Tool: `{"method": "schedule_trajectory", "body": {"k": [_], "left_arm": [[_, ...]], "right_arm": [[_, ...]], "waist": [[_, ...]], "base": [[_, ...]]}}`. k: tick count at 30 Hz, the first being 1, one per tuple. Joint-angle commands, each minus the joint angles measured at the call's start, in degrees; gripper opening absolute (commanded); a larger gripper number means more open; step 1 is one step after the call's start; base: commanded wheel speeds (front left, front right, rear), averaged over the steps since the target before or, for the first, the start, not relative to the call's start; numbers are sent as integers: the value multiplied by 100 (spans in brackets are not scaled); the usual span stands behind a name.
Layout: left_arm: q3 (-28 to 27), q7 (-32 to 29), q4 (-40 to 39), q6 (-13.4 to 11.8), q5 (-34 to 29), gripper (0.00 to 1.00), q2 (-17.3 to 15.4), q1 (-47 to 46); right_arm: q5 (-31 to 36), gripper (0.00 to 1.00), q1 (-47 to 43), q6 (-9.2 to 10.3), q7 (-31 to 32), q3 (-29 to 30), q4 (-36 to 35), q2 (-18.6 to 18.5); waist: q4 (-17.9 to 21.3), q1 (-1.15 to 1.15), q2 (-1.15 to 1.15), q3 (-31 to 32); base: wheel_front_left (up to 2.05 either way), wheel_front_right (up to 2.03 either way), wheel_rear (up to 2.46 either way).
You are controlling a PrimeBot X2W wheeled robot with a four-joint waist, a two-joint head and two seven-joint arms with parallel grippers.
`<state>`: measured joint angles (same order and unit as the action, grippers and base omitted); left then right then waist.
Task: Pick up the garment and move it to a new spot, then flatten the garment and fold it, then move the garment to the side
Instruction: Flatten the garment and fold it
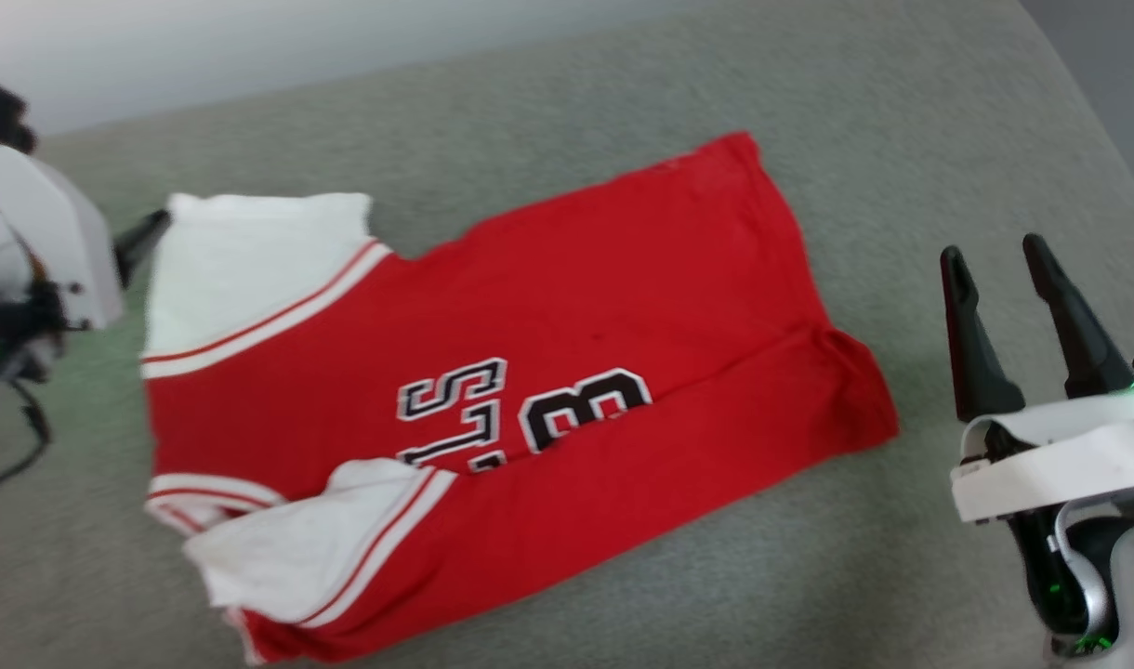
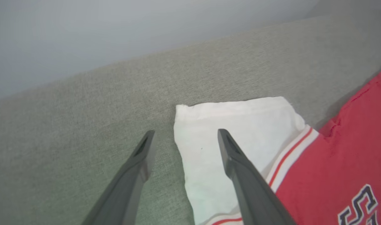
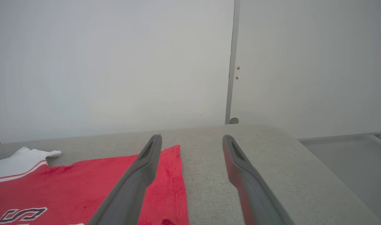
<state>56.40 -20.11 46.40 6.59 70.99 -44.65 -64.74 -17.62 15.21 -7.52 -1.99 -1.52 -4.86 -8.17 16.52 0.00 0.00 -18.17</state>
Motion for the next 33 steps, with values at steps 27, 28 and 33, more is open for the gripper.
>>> {"method": "schedule_trajectory", "body": {"k": [27, 28, 33], "left_arm": [[269, -1333, -44, 98, 864, 0, 115, -425], [282, -1311, -72, 98, 870, 0, 150, -438], [369, -1233, -259, 97, 915, 0, 272, -577]], "right_arm": [[-763, 100, 2359, 7, 2468, -1410, 1028, -729], [-879, 100, 2614, 7, 2747, -1505, 1293, -758], [-1279, 100, 3859, 7, 3970, -1964, 2569, -928]], "waist": [[93, 0, 0, -884], [27, 0, 0, -903], [-273, 0, 0, -1049]], "base": [[0, 0, 0], [0, 0, 0], [0, 0, 0]]}}
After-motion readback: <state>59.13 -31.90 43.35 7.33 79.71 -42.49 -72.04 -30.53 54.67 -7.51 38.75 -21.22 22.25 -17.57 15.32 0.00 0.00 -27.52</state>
